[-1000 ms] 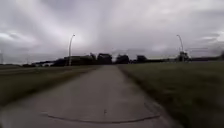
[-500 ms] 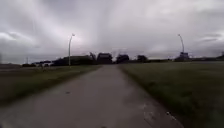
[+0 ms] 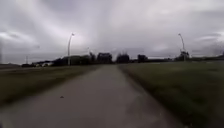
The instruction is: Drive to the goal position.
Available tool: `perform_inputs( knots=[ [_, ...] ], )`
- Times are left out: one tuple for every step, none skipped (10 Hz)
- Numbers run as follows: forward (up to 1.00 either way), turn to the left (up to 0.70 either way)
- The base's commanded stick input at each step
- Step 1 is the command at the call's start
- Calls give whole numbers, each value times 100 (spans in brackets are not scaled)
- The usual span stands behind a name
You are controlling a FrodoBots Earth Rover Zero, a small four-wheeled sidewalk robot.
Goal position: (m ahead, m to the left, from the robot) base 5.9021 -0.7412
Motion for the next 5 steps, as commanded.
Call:
perform_inputs(
  knots=[
    [70,0],
    [70,0],
    [70,0],
    [70,0],
    [70,0]
  ],
)
